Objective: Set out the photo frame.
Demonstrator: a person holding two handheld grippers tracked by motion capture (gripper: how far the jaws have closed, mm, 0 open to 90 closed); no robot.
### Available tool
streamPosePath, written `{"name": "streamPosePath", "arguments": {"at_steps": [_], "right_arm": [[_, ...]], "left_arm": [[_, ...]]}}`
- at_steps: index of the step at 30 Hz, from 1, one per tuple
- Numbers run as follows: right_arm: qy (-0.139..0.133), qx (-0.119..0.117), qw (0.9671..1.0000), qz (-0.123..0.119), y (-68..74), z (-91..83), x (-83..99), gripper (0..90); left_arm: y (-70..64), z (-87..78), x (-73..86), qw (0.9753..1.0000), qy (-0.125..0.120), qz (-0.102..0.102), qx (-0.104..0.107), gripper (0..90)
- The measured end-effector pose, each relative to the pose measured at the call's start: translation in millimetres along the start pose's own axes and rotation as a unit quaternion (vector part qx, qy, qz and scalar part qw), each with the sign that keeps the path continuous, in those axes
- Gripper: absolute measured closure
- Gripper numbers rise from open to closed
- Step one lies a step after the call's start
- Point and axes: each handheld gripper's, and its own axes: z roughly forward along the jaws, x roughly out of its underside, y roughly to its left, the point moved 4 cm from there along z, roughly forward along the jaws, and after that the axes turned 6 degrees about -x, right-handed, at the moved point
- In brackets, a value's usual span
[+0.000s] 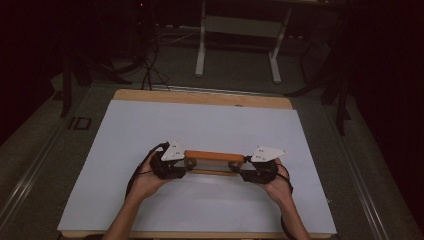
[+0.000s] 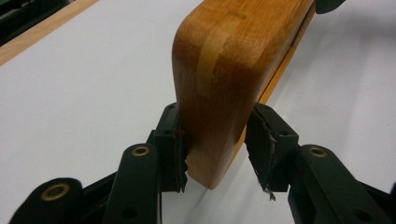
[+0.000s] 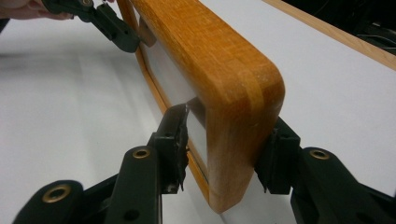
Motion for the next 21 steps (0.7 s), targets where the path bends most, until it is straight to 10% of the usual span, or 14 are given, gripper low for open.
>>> {"name": "streamPosePath", "arguments": {"at_steps": [21], "right_arm": [[-0.016, -0.013, 0.9997, 0.016, -1.0, -4.8, -3.0, 57.7]], "left_arm": [[0.9, -5.1, -3.5, 0.9994, 0.001, -0.028, 0.022, 59.6]]}}
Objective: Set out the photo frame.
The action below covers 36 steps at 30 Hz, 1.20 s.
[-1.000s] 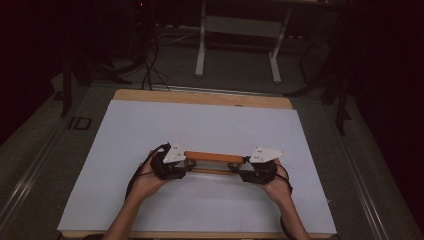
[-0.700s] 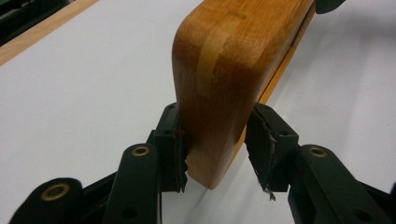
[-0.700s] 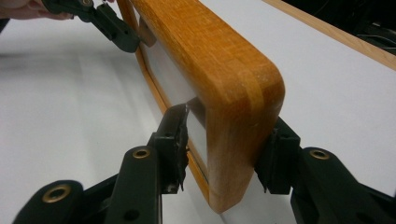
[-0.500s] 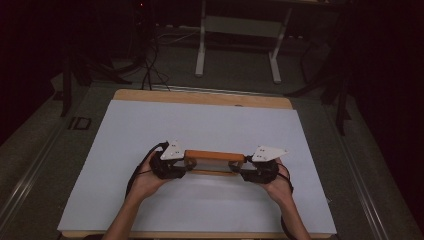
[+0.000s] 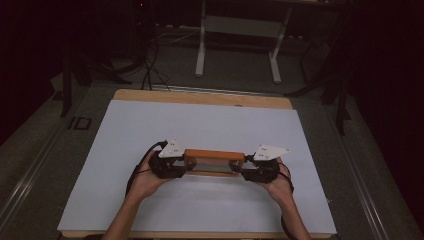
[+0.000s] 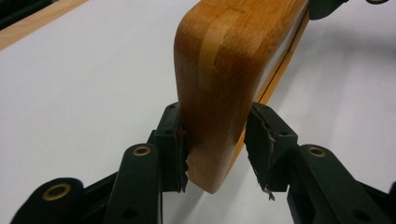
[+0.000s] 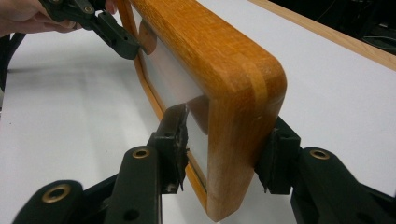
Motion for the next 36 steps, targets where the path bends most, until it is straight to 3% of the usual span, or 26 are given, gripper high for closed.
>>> {"name": "streamPosePath", "arguments": {"at_steps": [11, 22, 36], "right_arm": [[-0.004, -0.009, 0.9999, 0.012, -0.8, -1.7, -1.1, 57.7], [-0.014, -0.022, 0.9989, 0.039, -3.5, -3.4, -1.8, 57.5], [0.006, -0.033, 0.9960, 0.083, -10.0, 5.6, 7.0, 56.3]], "left_arm": [[1.1, -2.0, -0.8, 0.9998, -0.001, -0.016, 0.012, 59.9], [3.9, -2.8, -0.8, 0.9981, -0.008, -0.049, 0.037, 60.5], [7.5, 8.2, 8.0, 0.9945, 0.022, -0.085, 0.057, 60.5]]}}
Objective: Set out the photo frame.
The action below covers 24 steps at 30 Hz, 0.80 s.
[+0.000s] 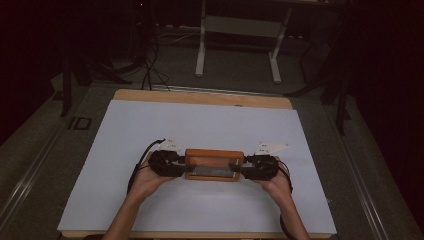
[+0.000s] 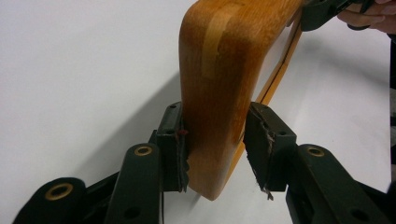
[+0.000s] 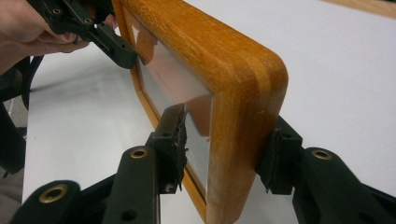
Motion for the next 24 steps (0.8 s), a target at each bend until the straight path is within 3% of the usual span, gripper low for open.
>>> {"name": "streamPosePath", "arguments": {"at_steps": [10, 24], "right_arm": [[0.016, -0.006, 0.9995, 0.026, -6.7, 7.5, 6.7, 55.7], [-0.001, -0.010, 0.9989, 0.046, -17.1, 12.4, 11.5, 54.8]], "left_arm": [[5.4, 9.7, 6.9, 0.9994, 0.022, -0.024, 0.013, 60.3], [10.8, 15.7, 7.7, 0.9986, 0.011, -0.051, 0.009, 58.8]]}}
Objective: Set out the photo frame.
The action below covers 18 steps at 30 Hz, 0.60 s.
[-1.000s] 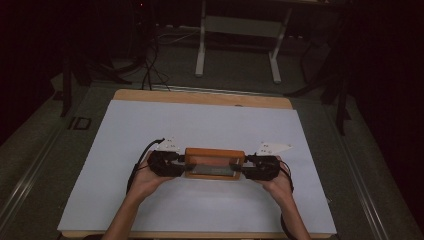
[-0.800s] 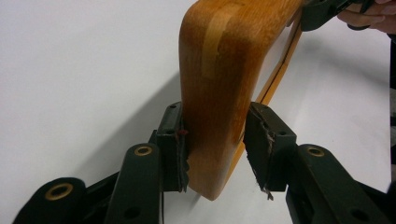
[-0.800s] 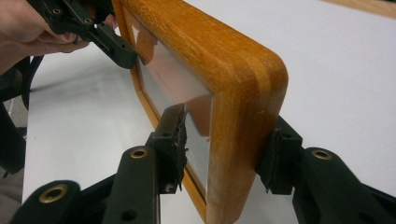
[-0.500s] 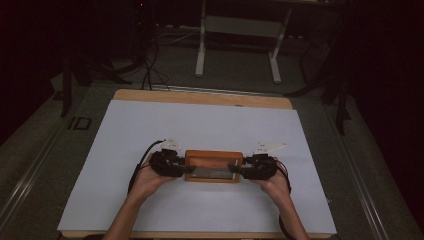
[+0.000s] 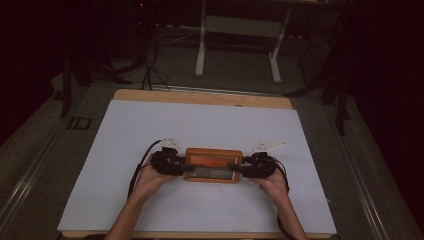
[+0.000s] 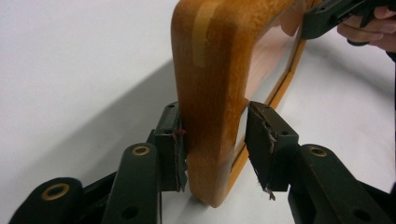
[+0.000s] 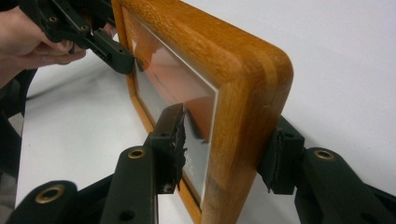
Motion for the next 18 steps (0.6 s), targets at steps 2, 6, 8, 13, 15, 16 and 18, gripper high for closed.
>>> {"name": "streamPosePath", "arguments": {"at_steps": [2, 6, 8, 13, 15, 16, 18], "right_arm": [[-0.003, 0.002, 1.0000, 0.003, -1.2, 1.1, 0.4, 54.2], [-0.004, 0.005, 1.0000, 0.001, -1.3, 1.5, 0.5, 53.8], [-0.004, 0.007, 1.0000, 0.001, -1.1, 1.6, 0.5, 53.4], [0.002, 0.015, 0.9999, -0.006, -1.2, 1.8, 1.6, 49.4], [0.004, 0.019, 0.9998, -0.008, -1.6, 1.0, 1.6, 48.4], [0.004, 0.020, 0.9998, -0.009, -1.7, 0.1, 1.4, 48.3], [0.001, 0.022, 0.9997, -0.007, -1.8, -2.2, 0.6, 47.1]], "left_arm": [[0.0, 1.1, -0.2, 1.0000, -0.002, -0.003, -0.004, 58.2], [-0.7, 1.4, -0.5, 1.0000, -0.001, -0.002, -0.009, 57.7], [-1.1, 1.3, -0.7, 0.9999, 0.000, -0.002, -0.011, 57.1], [1.5, -1.1, -0.9, 0.9998, -0.007, -0.009, -0.018, 52.2], [3.2, -3.4, -1.0, 0.9997, -0.011, -0.013, -0.017, 51.3], [4.0, -4.8, -1.0, 0.9997, -0.013, -0.015, -0.017, 50.4], [4.9, -7.9, -1.3, 0.9996, -0.016, -0.017, -0.016, 48.9]]}}
